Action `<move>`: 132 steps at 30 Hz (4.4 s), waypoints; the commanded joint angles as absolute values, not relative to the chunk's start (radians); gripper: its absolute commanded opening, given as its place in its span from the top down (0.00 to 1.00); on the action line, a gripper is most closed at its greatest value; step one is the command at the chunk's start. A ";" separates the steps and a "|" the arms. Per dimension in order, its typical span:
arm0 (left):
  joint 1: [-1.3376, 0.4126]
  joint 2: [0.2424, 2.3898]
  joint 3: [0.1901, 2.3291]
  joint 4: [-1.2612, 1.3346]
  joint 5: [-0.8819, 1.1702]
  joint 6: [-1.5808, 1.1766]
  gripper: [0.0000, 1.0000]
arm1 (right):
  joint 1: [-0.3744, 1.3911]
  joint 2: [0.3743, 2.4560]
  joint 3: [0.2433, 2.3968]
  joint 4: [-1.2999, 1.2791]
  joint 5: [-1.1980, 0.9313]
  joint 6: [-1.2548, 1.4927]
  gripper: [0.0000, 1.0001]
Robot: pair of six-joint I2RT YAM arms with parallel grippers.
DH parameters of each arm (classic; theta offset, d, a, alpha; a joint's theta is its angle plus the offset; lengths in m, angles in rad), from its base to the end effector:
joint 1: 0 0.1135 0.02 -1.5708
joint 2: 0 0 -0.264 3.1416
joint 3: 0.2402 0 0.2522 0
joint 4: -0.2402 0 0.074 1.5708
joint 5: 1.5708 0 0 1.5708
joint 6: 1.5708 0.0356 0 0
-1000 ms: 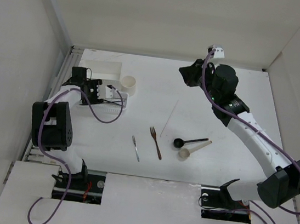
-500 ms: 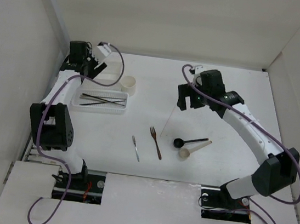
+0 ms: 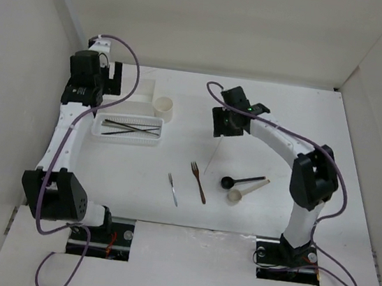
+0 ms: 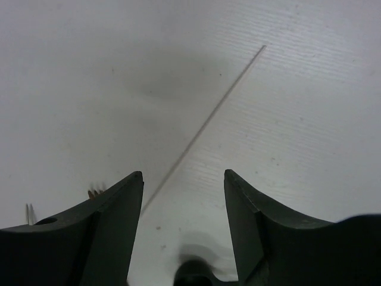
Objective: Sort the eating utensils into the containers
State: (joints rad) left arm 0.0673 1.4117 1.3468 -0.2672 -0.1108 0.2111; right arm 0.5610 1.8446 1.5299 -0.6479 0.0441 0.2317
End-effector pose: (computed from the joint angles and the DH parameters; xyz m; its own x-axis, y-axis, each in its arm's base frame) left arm 0.3289 0.0261 0.3825 -0.3539 0.1849 -0.9168 -0.0992 0.9673 0.2333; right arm 0.3442 0.2144 0.2590 -0.7935 -0.2276 -0.5644 -0.3370 0.9366 0.0960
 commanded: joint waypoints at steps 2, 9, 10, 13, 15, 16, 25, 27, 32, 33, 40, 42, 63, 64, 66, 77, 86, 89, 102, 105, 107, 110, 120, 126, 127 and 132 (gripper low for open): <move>0.069 1.287 1.272 -0.350 -0.189 0.094 0.00 | 0.603 1.975 1.615 -0.676 0.210 0.565 0.38; 0.051 1.209 1.233 -0.382 -0.155 0.078 0.00 | 0.603 2.003 1.621 -0.658 0.316 0.594 0.38; 0.026 1.198 1.233 -0.382 -0.167 0.087 0.00 | 0.603 2.040 1.638 -0.678 0.316 0.603 0.38; -0.005 1.189 1.233 -0.361 -0.212 0.100 0.00 | 0.603 2.088 1.675 -0.752 0.307 0.632 0.38; -0.028 1.189 1.233 -0.360 -0.236 0.110 0.00 | 0.603 2.088 1.614 -0.736 0.276 0.666 0.41; -0.028 1.189 1.233 -0.360 -0.236 0.110 0.00 | 0.603 2.088 1.589 -0.718 0.256 0.666 0.41; -0.069 1.200 1.233 -0.337 -0.273 0.135 0.00 | 0.624 2.151 1.614 -0.736 0.184 0.695 0.47; -0.069 1.200 1.233 -0.337 -0.273 0.135 0.00 | 0.624 2.163 1.624 -0.736 0.172 0.695 0.59; -0.078 1.200 1.243 -0.337 -0.304 0.155 0.00 | 0.624 2.172 1.563 -0.690 0.098 0.695 0.87; -0.078 1.200 1.243 -0.337 -0.304 0.155 0.00 | 0.624 2.172 1.548 -0.677 0.098 0.695 0.92; -0.100 1.200 1.233 -0.350 -0.275 0.182 0.00 | 0.606 2.102 1.470 -0.578 0.109 0.706 1.00; -0.100 1.200 1.233 -0.392 -0.215 0.193 0.00 | 0.606 2.025 1.447 -0.520 0.139 0.695 1.00; -0.279 1.212 1.244 -0.282 0.883 0.299 0.00 | 0.630 1.470 1.318 -0.143 0.285 0.471 1.00; -0.291 1.232 1.271 -0.259 0.935 0.281 0.00 | 0.649 1.450 1.318 -0.143 0.285 0.471 1.00; -0.328 1.285 1.293 -0.220 0.971 0.212 0.00 | 0.658 1.396 1.327 -0.132 0.276 0.471 1.00; -0.399 1.410 1.347 0.077 1.083 -0.041 0.00 | 0.770 1.272 1.266 -0.021 0.255 0.588 1.00; -0.442 1.410 1.325 0.087 1.097 -0.078 0.00 | 0.779 1.272 1.266 -0.012 0.245 0.588 1.00; -0.442 1.422 1.325 0.087 1.037 -0.115 0.11 | 0.779 1.272 1.256 0.006 0.224 0.597 1.00; -0.442 1.499 1.404 0.023 0.936 -0.124 0.91 | 0.788 1.262 1.207 0.034 0.204 0.644 1.00; -0.442 1.499 1.422 -0.020 0.927 -0.124 1.00 | 0.788 1.262 1.207 0.034 0.204 0.635 1.00; -0.442 1.487 1.422 -0.050 0.927 -0.077 1.00 | 0.788 1.272 1.207 0.034 0.213 0.635 1.00; -0.430 1.467 1.422 -0.139 0.827 -0.019 1.00 | 0.788 1.281 1.207 0.034 0.233 0.635 1.00; -0.158 1.243 1.080 -0.275 0.462 0.967 1.00 | 0.788 1.252 1.197 0.034 0.324 0.479 0.74; 0.018 1.193 0.845 -0.115 0.471 1.371 1.00 | 0.766 1.302 1.225 0.034 0.313 0.405 0.80; 0.035 1.227 0.885 -0.148 0.480 1.399 1.00 | 0.749 1.314 1.247 0.034 0.275 0.405 0.80; 0.094 1.350 0.928 -0.218 0.506 1.608 1.00 | 0.710 1.373 1.278 0.034 0.219 0.396 0.81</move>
State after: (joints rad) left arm 0.0731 1.3479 0.8982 -0.2005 0.4736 1.3743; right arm 0.7330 1.3540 1.2266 -0.0151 0.2592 0.4240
